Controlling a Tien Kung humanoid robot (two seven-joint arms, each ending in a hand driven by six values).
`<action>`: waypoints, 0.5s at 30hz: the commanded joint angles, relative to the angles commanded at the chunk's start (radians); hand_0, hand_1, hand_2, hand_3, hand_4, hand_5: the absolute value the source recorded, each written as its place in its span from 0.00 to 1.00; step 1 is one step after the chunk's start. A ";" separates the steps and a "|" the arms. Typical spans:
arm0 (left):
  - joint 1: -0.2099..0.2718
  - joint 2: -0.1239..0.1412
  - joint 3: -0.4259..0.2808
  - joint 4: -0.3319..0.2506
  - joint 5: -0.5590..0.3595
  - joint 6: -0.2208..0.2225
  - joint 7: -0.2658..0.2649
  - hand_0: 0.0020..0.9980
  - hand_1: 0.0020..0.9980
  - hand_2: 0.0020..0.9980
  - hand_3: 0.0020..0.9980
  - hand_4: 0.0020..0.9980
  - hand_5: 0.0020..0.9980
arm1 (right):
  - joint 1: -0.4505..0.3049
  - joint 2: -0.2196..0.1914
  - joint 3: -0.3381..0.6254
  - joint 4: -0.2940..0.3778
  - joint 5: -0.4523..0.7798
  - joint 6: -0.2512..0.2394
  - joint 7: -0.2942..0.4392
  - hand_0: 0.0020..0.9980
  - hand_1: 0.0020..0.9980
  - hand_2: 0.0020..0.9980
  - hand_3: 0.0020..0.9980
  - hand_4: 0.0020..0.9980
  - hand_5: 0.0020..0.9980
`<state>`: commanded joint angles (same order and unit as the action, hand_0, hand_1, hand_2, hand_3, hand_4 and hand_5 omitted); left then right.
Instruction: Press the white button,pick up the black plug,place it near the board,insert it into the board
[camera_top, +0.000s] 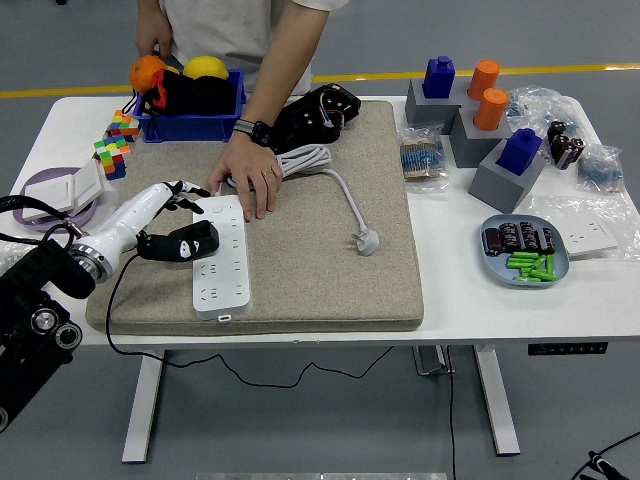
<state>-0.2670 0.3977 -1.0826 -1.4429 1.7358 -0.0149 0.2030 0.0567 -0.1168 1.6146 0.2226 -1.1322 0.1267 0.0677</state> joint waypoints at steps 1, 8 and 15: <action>-0.001 -0.001 0.002 0.003 -0.001 -0.001 0.000 0.71 0.71 0.58 0.69 0.78 0.00 | 0.000 0.000 0.000 0.000 0.001 0.000 0.001 0.72 0.59 0.53 0.68 0.74 0.51; -0.012 -0.014 0.039 0.030 -0.023 -0.001 -0.012 0.70 0.68 0.56 0.65 0.76 0.00 | 0.003 0.000 -0.005 0.003 0.004 -0.005 0.006 0.72 0.59 0.53 0.68 0.74 0.50; -0.028 -0.023 0.061 0.051 -0.027 0.001 -0.017 0.71 0.68 0.55 0.65 0.76 0.00 | 0.001 0.002 -0.003 0.000 0.002 -0.005 0.008 0.73 0.59 0.53 0.68 0.74 0.50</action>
<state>-0.2948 0.3750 -1.0212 -1.3916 1.7090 -0.0140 0.1856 0.0577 -0.1148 1.6117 0.2228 -1.1299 0.1218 0.0752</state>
